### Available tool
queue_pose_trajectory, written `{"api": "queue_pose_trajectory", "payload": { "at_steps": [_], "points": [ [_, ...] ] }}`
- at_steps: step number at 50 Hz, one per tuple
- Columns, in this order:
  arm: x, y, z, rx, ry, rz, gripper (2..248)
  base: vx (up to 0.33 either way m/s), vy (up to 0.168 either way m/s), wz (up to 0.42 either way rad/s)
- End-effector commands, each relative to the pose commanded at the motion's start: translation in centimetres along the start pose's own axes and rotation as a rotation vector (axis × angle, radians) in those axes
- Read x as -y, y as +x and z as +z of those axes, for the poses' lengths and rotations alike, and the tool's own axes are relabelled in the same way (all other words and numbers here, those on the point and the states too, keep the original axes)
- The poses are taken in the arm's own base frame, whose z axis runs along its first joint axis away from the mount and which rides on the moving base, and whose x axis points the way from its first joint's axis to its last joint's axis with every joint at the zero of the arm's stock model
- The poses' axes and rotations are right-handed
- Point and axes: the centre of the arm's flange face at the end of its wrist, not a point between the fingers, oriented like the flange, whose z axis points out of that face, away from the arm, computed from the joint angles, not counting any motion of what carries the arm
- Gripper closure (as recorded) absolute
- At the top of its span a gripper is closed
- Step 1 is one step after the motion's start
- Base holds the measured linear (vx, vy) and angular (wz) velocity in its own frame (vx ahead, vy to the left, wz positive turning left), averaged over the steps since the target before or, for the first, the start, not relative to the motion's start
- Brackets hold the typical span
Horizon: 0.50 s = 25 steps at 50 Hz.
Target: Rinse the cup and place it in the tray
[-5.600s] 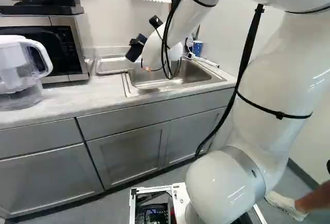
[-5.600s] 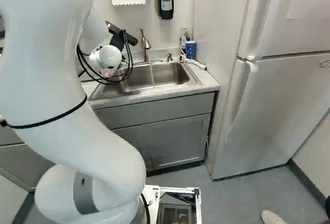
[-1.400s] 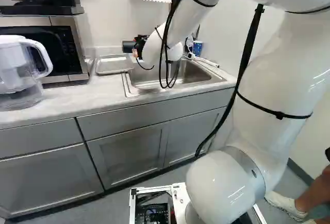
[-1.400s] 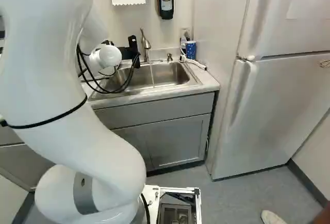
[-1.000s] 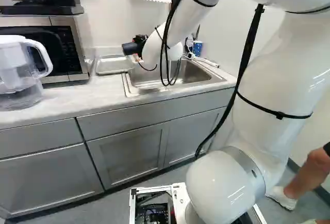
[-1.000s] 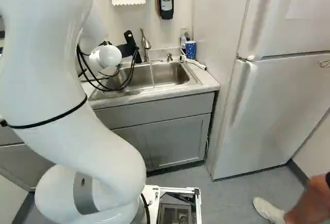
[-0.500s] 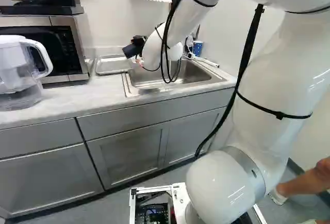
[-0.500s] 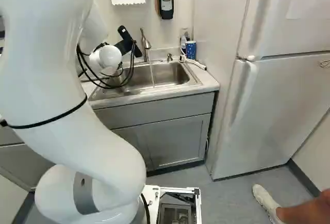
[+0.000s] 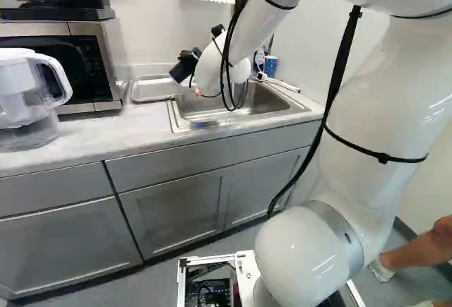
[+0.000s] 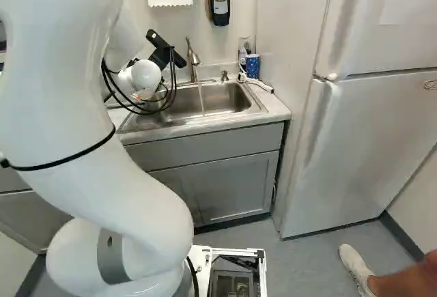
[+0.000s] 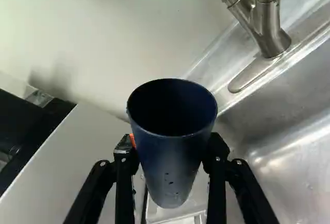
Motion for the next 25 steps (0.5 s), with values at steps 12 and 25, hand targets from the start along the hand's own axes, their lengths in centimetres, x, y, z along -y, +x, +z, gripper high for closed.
{"api": "queue_pose_trajectory", "payload": {
  "at_steps": [12,25],
  "points": [
    [0.0,0.0,0.0,0.0,0.0,-0.126,124,0.0,0.0,0.0],
    [0.0,0.0,0.0,0.0,0.0,-0.262,124,0.0,0.0,0.0]
  ]
}}
